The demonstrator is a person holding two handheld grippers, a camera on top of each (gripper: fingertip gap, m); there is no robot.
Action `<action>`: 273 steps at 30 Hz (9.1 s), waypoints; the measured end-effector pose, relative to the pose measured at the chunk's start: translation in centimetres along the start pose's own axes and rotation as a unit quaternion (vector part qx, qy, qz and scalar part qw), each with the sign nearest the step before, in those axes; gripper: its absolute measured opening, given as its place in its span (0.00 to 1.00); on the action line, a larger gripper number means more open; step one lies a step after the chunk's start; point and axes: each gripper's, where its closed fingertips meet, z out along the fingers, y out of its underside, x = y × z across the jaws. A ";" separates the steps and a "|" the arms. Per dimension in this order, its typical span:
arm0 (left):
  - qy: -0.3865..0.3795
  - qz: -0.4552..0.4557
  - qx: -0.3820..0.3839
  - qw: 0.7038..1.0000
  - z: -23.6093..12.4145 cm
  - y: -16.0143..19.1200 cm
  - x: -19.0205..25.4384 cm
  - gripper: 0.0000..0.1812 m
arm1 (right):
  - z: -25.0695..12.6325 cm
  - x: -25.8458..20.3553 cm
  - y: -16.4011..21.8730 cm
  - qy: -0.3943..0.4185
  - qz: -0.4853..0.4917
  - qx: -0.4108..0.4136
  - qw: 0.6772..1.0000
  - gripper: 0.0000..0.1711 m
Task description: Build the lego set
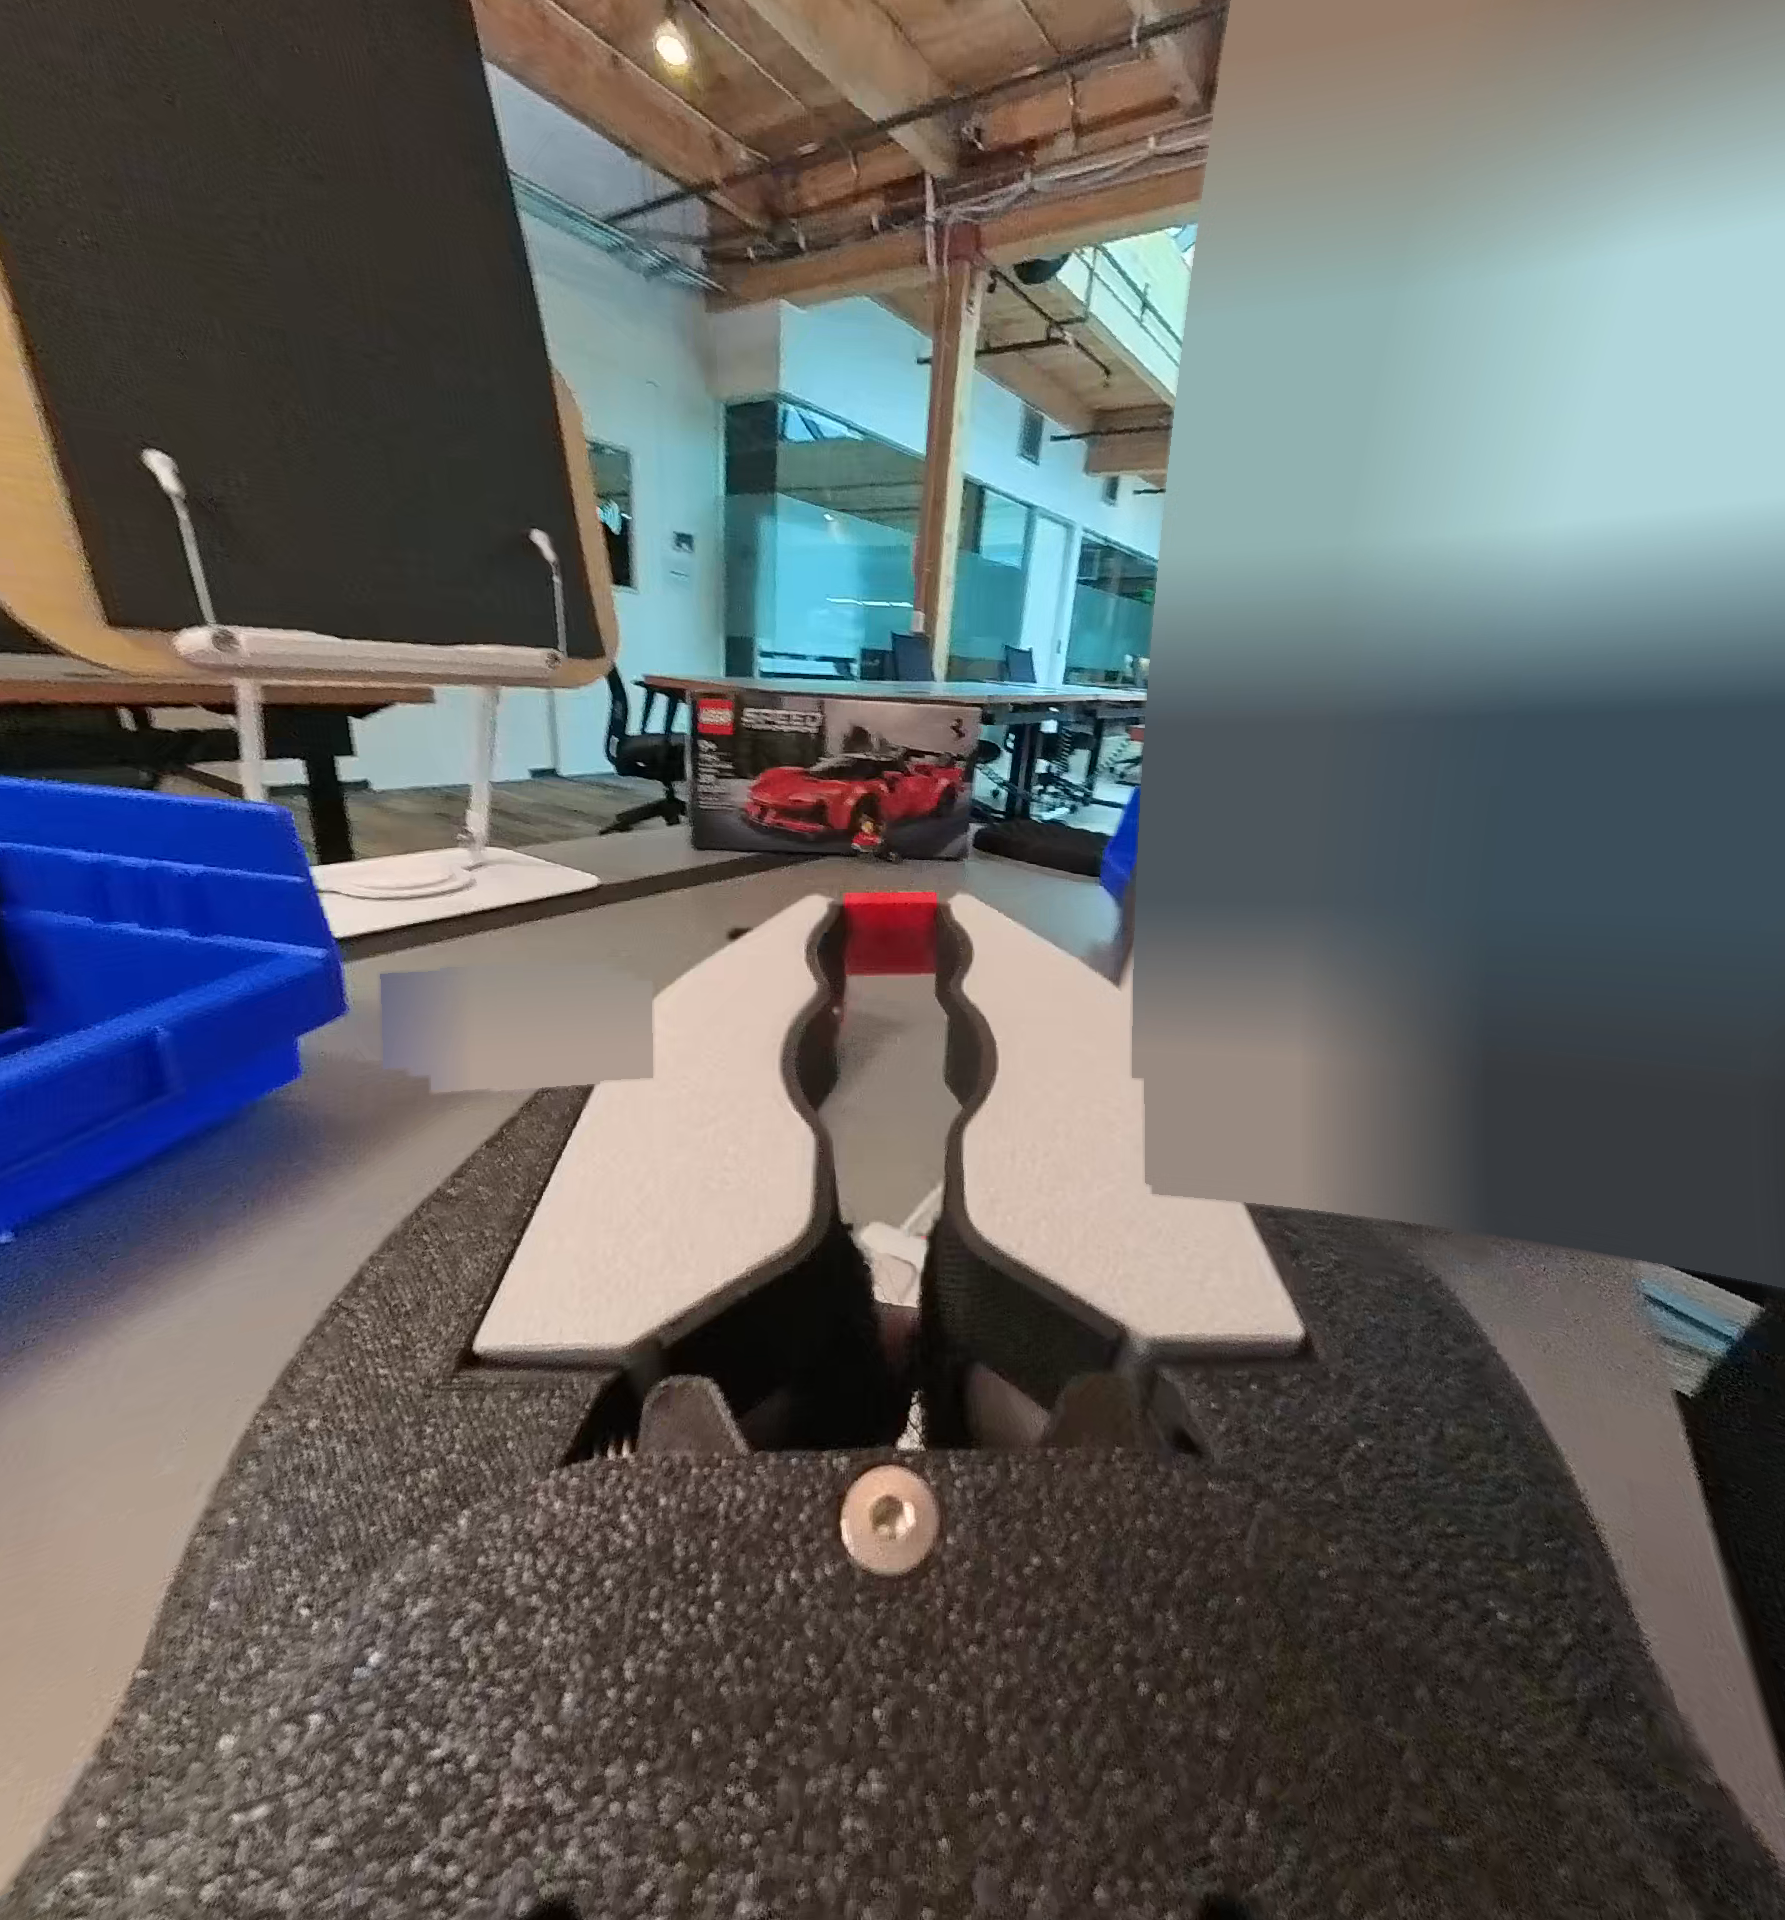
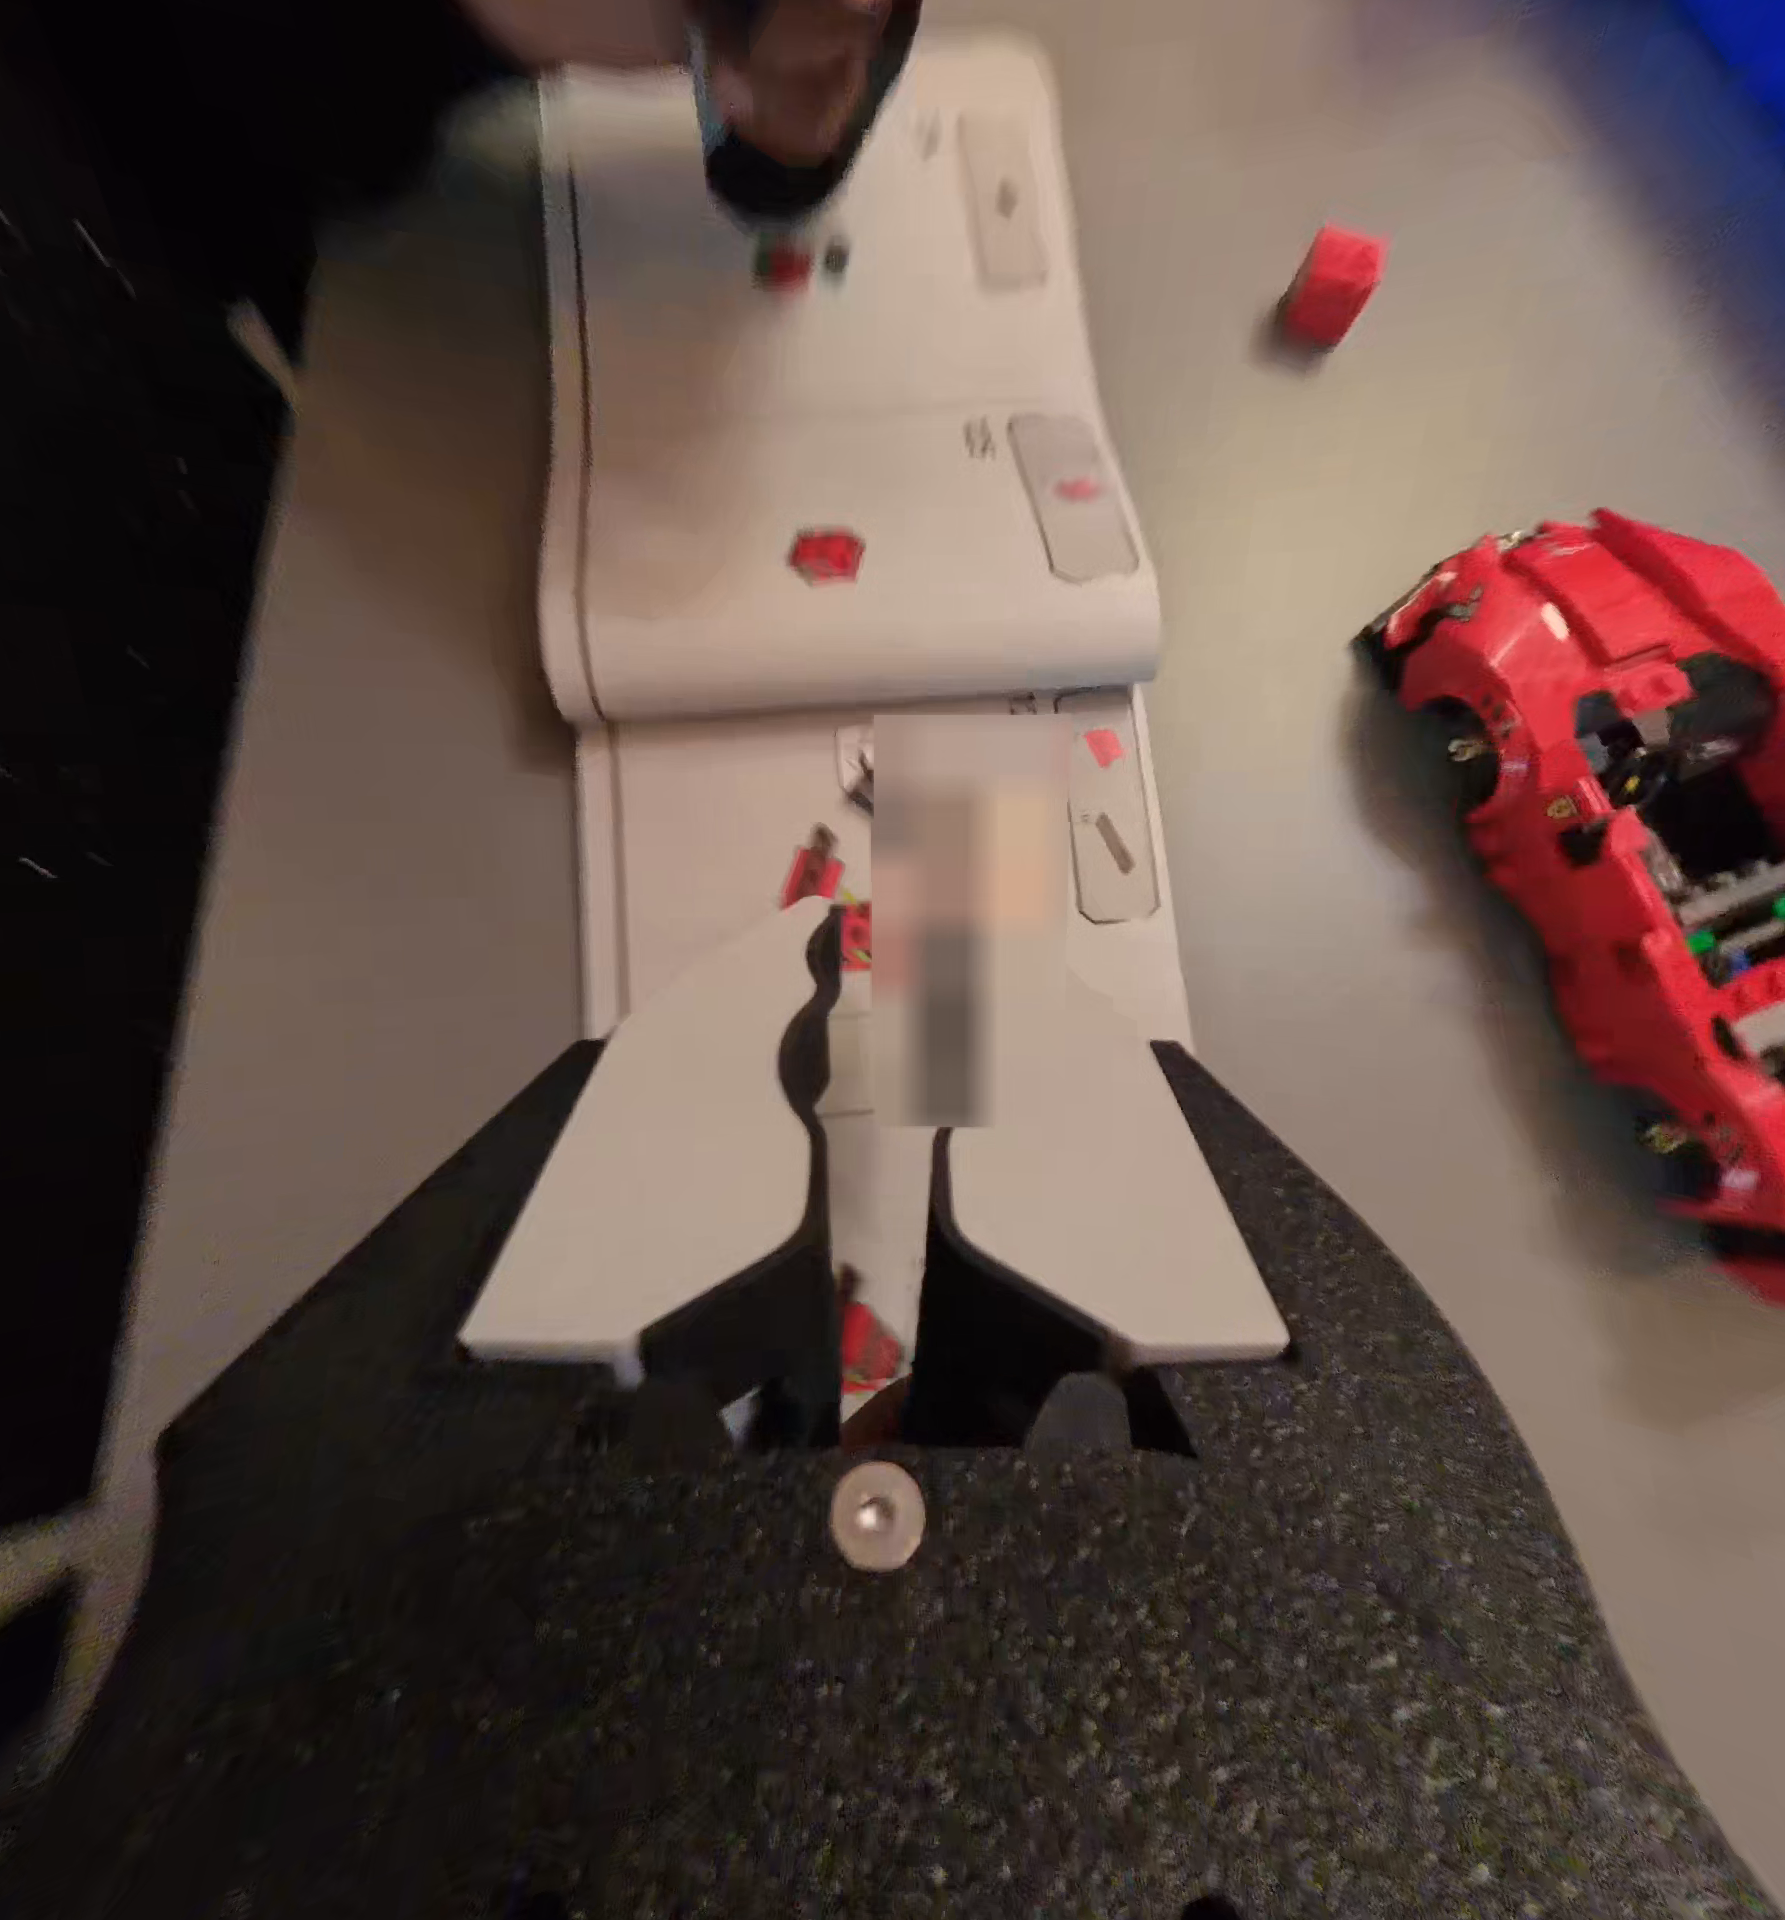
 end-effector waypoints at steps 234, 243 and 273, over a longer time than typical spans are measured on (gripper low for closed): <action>-0.098 0.044 0.069 0.992 4.7 0.2 5.2 0.09 | -7.4 -0.1 -10.1 0.228 0.116 -0.005 0.967 0.05; -0.085 0.040 0.091 0.991 4.6 -0.1 5.4 0.09 | -7.1 -0.3 -10.5 0.247 0.096 -0.058 0.962 0.05; -0.061 0.034 0.123 0.990 4.3 -0.7 6.0 0.09 | -8.5 -0.8 -12.2 0.106 0.200 0.070 0.972 0.11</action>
